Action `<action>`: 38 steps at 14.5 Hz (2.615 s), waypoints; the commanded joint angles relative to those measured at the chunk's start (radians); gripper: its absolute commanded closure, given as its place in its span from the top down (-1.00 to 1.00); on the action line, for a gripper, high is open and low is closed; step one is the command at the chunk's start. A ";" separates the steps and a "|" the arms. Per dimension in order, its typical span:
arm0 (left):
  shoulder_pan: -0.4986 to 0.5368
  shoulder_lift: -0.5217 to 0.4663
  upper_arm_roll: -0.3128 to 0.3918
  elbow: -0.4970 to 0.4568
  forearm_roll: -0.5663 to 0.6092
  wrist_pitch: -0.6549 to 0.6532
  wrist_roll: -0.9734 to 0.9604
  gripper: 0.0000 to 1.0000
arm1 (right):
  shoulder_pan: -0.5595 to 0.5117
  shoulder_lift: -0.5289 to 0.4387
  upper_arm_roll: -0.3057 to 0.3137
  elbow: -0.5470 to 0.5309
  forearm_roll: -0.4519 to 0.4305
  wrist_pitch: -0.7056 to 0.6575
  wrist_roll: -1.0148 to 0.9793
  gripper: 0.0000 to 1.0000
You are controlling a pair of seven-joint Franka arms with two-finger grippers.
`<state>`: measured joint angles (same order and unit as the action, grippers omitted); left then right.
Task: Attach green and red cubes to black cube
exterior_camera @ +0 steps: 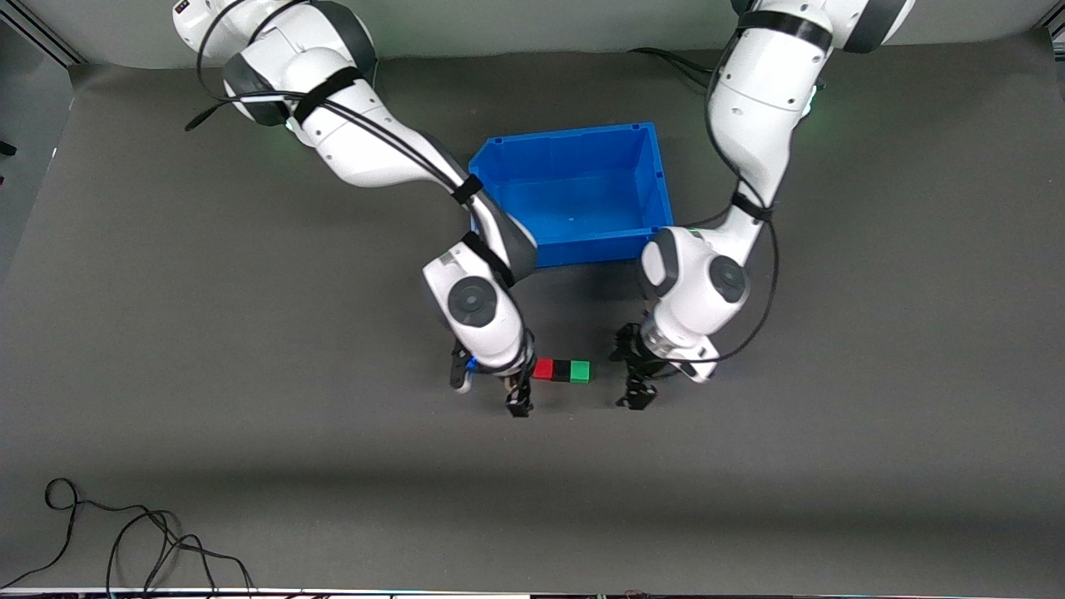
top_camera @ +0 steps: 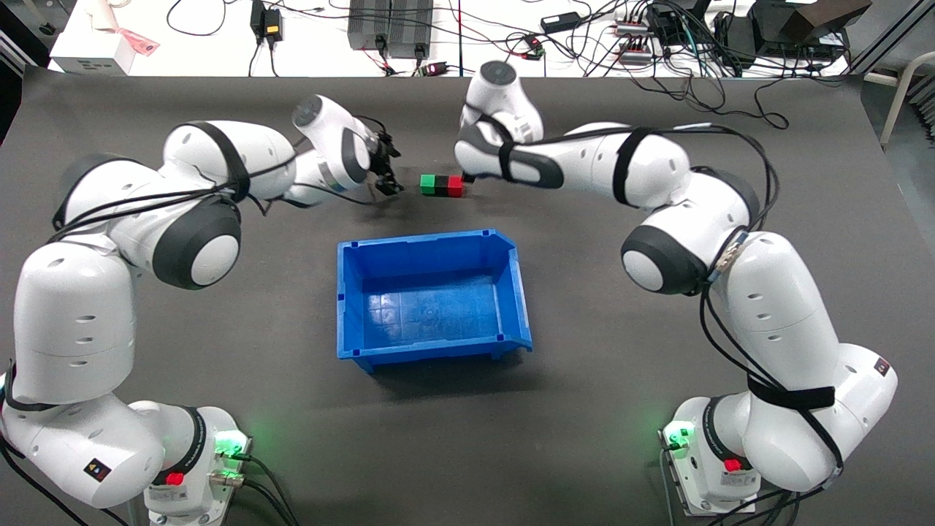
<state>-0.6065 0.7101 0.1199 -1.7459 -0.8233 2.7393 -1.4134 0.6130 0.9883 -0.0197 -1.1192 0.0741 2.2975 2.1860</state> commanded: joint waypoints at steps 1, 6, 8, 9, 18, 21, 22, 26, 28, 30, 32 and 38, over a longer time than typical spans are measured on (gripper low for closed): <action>-0.001 -0.136 0.117 -0.084 0.010 -0.181 0.155 1.00 | -0.053 -0.111 0.014 -0.002 -0.002 -0.163 -0.135 0.98; 0.001 -0.303 0.331 -0.119 0.221 -0.539 0.418 1.00 | -0.156 -0.304 0.014 -0.016 0.029 -0.471 -0.456 0.98; 0.014 -0.369 0.400 -0.098 0.314 -0.665 0.523 1.00 | -0.197 -0.380 0.011 -0.020 0.033 -0.597 -0.611 0.98; 0.034 -0.395 0.415 -0.080 0.331 -0.732 0.604 1.00 | -0.223 -0.419 0.009 -0.033 0.033 -0.649 -0.688 0.98; 0.228 -0.451 0.419 0.272 0.539 -1.247 1.246 1.00 | -0.449 -0.726 -0.090 -0.191 0.030 -0.938 -1.542 0.99; 0.218 -0.543 0.412 0.273 0.607 -1.262 1.335 1.00 | -0.447 -0.815 -0.196 -0.284 0.026 -0.963 -1.828 0.99; 0.220 -0.572 0.411 0.273 0.622 -1.256 1.337 1.00 | -0.447 -0.836 -0.218 -0.293 0.030 -0.961 -1.874 0.99; 0.171 -0.629 0.382 0.261 0.734 -1.238 1.335 1.00 | -0.449 -0.858 -0.247 -0.289 0.007 -0.951 -1.994 0.99; 0.152 -0.649 0.363 0.241 0.760 -1.216 1.335 1.00 | -0.443 -0.853 -0.249 -0.290 0.003 -0.938 -2.019 0.99; 0.149 -0.672 0.340 0.207 0.767 -1.192 1.334 1.00 | -0.440 -0.852 -0.247 -0.292 0.001 -0.934 -2.020 0.99; 0.203 -0.692 0.256 0.184 0.802 -1.169 1.334 1.00 | -0.441 -0.853 -0.249 -0.294 0.001 -0.935 -2.023 0.99; 0.579 -0.756 -0.121 0.079 0.805 -1.110 1.337 1.00 | -0.443 -0.853 -0.247 -0.292 -0.042 -0.932 -2.130 0.99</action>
<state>-0.0859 0.0149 0.0646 -1.5898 -0.0382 1.5907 -0.0853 0.1606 0.1505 -0.2587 -1.3986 0.0682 1.3528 0.1291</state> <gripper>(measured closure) 0.000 0.004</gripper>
